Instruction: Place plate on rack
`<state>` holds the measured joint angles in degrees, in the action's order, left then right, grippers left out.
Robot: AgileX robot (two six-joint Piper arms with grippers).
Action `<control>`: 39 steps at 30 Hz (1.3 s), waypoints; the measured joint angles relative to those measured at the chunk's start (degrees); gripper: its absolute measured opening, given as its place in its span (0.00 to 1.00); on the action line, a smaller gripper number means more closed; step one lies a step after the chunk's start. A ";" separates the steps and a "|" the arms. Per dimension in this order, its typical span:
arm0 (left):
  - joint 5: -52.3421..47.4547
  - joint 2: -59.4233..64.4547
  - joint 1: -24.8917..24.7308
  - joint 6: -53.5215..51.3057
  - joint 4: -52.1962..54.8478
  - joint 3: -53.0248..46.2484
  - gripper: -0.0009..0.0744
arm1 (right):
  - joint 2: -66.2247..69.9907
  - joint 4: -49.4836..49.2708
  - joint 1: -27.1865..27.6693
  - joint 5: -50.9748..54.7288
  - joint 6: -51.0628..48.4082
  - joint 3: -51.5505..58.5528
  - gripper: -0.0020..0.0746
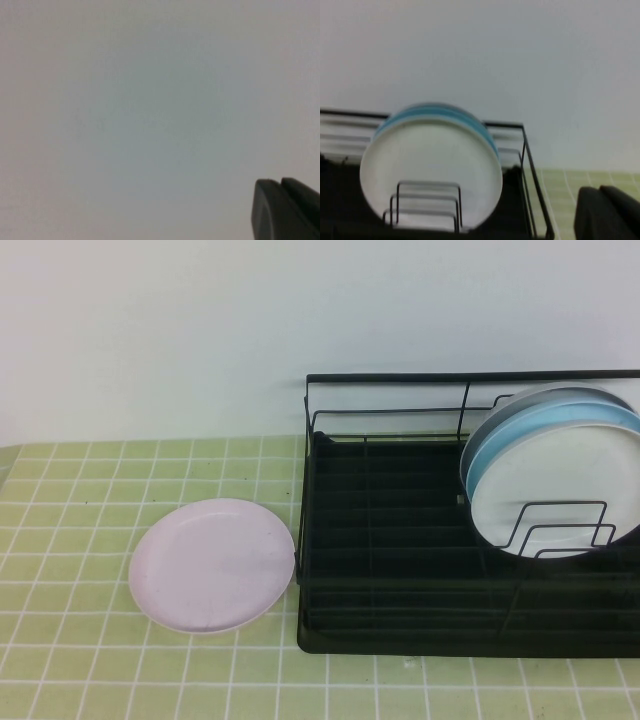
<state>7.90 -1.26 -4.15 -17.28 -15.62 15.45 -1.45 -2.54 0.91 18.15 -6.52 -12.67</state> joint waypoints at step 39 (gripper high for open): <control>-62.02 97.92 0.00 5.75 1.41 72.05 0.71 | 24.71 -27.42 0.00 13.65 -28.65 -4.70 0.02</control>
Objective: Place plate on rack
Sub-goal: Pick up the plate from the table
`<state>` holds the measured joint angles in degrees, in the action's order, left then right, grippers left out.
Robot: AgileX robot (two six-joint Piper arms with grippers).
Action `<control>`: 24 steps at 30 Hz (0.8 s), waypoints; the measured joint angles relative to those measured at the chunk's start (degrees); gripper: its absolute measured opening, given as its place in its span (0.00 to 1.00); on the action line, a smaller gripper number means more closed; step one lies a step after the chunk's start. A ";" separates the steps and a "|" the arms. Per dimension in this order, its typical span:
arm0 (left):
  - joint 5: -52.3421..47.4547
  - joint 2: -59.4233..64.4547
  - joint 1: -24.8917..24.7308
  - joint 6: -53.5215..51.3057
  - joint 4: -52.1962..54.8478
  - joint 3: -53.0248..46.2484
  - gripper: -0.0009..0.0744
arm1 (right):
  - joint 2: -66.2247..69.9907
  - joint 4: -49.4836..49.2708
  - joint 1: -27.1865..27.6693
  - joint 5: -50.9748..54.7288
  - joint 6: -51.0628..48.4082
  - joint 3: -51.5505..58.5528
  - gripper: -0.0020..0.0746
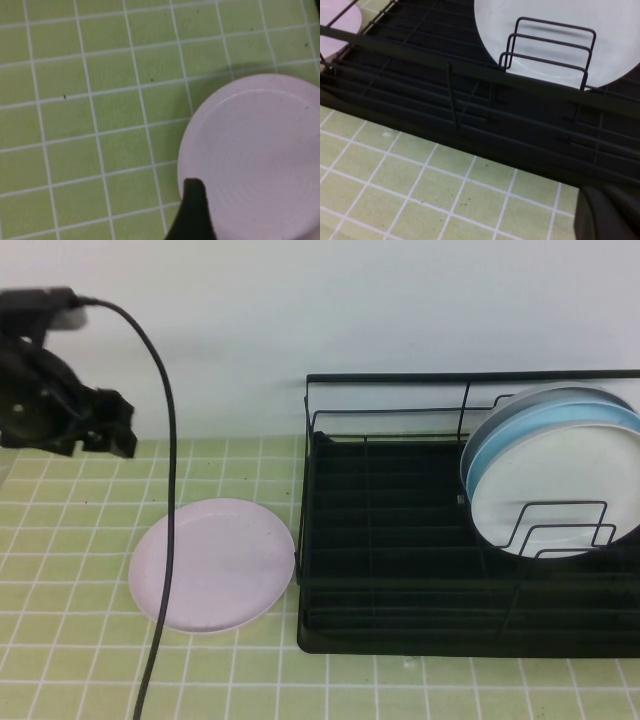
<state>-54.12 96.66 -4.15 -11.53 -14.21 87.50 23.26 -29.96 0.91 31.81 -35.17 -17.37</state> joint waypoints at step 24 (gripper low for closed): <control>-4.25 20.09 -0.60 -1.53 0.86 5.85 0.59 | 0.00 0.00 0.00 -1.22 0.25 0.00 0.02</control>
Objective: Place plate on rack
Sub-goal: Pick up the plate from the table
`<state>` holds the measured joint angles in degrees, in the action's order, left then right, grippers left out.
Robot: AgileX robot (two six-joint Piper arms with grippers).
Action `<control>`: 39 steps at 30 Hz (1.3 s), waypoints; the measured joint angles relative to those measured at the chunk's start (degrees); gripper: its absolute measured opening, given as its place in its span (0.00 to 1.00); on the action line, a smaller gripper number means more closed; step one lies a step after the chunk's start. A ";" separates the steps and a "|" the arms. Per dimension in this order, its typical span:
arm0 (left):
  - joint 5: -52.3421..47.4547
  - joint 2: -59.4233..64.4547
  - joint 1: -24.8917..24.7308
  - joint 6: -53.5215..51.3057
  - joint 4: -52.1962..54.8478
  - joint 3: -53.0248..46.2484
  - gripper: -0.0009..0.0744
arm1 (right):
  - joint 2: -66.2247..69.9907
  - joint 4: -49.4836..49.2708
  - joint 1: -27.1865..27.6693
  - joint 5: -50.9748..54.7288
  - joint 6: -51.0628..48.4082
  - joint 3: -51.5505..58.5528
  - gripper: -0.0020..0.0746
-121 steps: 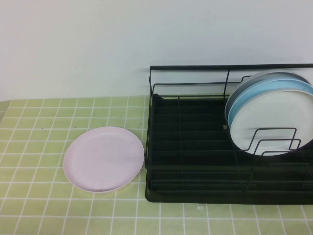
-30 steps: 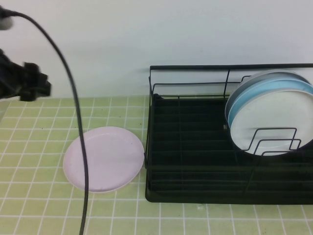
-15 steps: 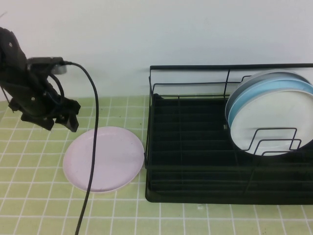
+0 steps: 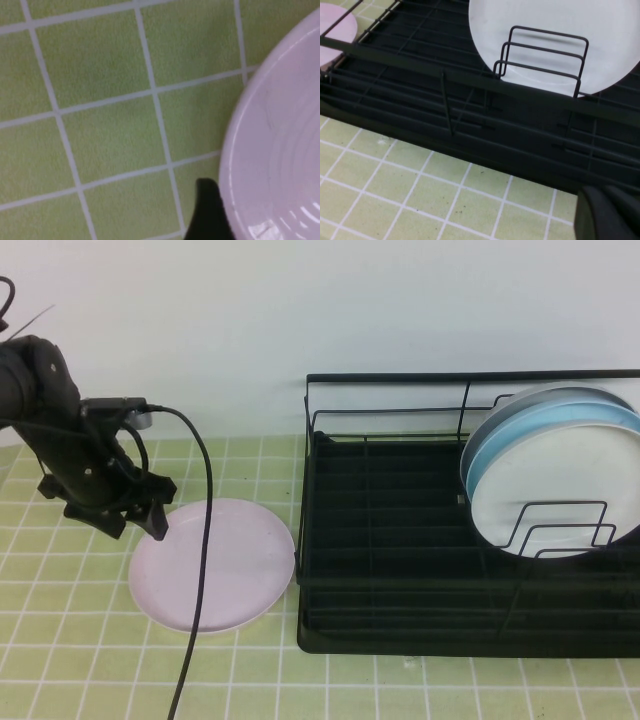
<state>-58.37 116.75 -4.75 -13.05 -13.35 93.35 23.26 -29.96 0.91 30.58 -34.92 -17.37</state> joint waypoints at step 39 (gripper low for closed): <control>-0.96 5.87 0.00 0.02 0.73 0.00 0.01 | 0.00 0.00 0.00 -0.22 0.00 0.00 0.02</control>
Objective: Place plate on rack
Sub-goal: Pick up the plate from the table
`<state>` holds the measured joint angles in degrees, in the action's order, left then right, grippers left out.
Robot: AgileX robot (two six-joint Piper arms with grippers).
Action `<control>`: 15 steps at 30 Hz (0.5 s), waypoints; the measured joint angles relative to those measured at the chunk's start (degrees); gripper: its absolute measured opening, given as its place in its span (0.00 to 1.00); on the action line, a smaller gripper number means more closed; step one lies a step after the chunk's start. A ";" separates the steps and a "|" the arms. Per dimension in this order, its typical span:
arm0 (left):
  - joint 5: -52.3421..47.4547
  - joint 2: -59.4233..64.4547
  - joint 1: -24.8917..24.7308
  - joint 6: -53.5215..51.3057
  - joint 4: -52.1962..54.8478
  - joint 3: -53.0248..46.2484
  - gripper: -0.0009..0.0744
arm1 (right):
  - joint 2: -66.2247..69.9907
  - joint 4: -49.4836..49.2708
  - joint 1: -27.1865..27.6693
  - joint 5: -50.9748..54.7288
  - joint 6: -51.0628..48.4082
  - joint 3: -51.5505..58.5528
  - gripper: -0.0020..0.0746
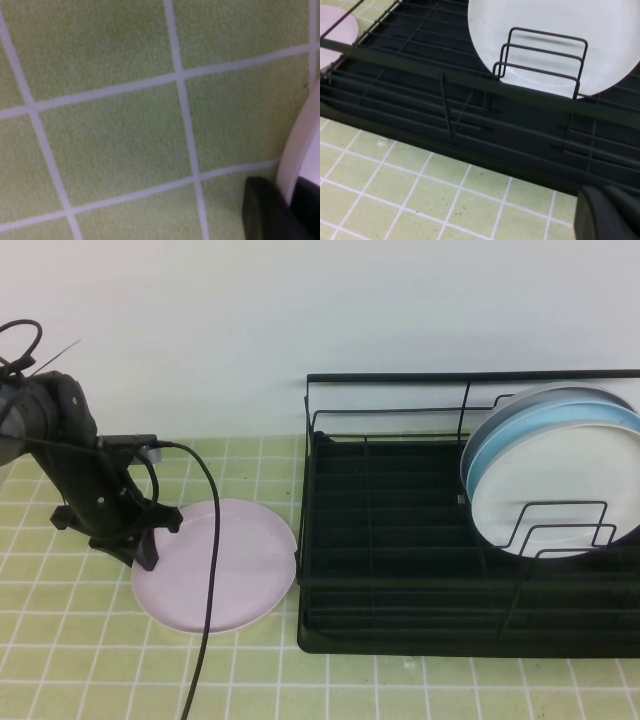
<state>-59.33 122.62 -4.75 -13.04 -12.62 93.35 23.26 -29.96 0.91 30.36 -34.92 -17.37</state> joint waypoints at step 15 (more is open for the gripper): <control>4.79 -8.32 0.00 2.55 11.23 0.00 0.01 | 0.00 0.00 0.00 0.00 0.00 0.00 0.02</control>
<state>-54.54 114.30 -4.75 -10.48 -1.39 93.35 23.26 -29.96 0.91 30.36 -34.92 -17.37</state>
